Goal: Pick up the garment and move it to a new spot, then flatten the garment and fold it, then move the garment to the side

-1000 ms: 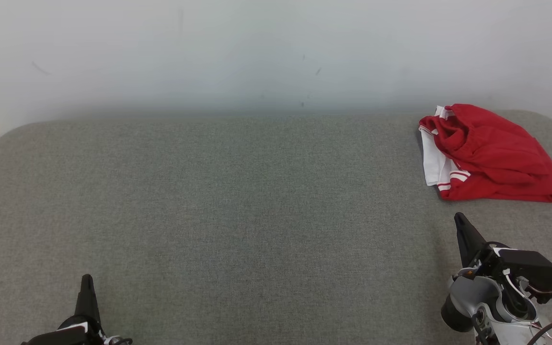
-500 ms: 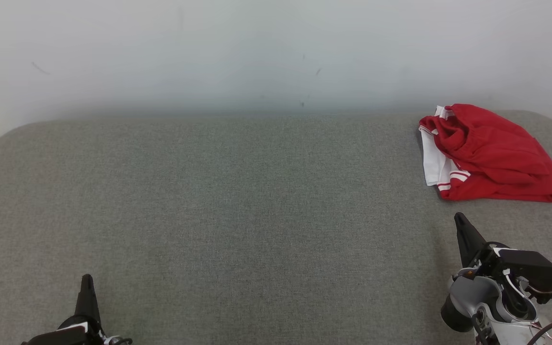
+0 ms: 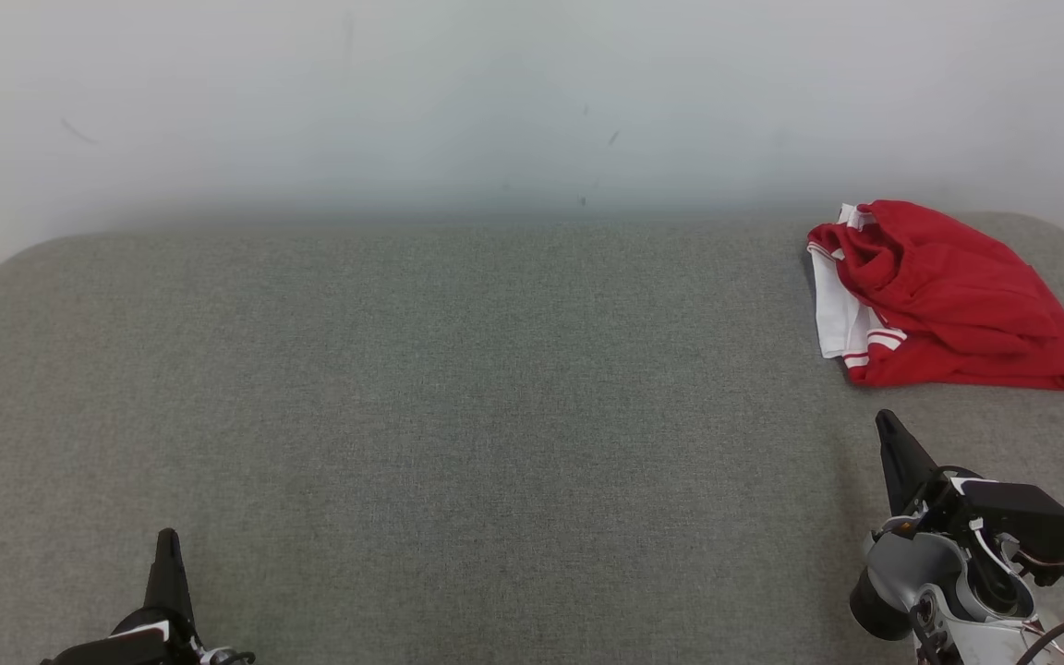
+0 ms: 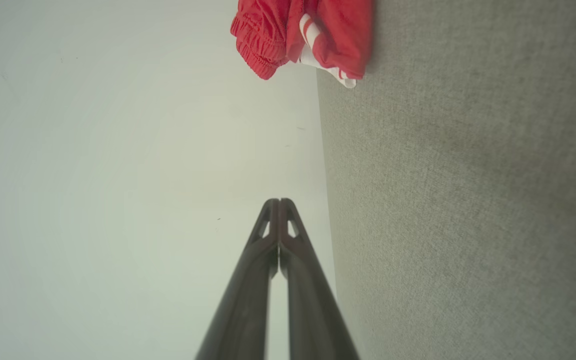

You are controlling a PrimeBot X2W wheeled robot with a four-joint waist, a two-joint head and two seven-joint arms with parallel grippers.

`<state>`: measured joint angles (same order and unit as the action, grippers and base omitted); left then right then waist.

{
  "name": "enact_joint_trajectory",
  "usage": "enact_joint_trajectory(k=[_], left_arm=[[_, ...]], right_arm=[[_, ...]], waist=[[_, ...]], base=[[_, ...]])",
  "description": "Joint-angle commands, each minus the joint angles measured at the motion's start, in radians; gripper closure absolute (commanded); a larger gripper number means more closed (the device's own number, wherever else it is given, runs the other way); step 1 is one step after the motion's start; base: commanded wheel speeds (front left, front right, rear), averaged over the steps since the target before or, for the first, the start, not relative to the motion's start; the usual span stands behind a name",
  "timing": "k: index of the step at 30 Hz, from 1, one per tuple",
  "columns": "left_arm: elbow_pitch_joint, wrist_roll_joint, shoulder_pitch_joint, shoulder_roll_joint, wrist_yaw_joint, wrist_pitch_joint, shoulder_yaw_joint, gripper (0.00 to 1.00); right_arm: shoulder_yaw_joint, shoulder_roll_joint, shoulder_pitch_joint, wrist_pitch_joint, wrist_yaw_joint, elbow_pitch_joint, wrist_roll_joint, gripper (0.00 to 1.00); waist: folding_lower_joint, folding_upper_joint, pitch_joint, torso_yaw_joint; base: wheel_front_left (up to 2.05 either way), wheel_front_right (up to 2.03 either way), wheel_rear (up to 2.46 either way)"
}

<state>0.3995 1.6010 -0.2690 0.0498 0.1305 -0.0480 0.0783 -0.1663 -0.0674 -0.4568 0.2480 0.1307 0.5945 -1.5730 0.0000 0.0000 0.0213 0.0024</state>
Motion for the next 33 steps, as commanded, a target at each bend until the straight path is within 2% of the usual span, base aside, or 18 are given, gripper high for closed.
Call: enact_joint_trajectory(k=[1, 33], left_arm=[[0.002, 0.007, -0.005, -0.001, 0.004, 0.001, 0.002, 1.0], [0.002, 0.009, -0.005, -0.001, 0.004, 0.0, 0.0, 1.0]], right_arm=[[-0.001, 0.004, -0.001, 0.006, 0.0, 0.001, 0.0, 1.0], [-0.003, 0.005, -0.001, 0.006, 0.0, 0.001, 0.002, 1.0]], waist=[[0.0, 0.0, 0.0, 0.0], [0.0, 0.0, 0.0, 0.0]], base=[[0.0, 0.0, 0.0], [0.0, 0.0, 0.0]])
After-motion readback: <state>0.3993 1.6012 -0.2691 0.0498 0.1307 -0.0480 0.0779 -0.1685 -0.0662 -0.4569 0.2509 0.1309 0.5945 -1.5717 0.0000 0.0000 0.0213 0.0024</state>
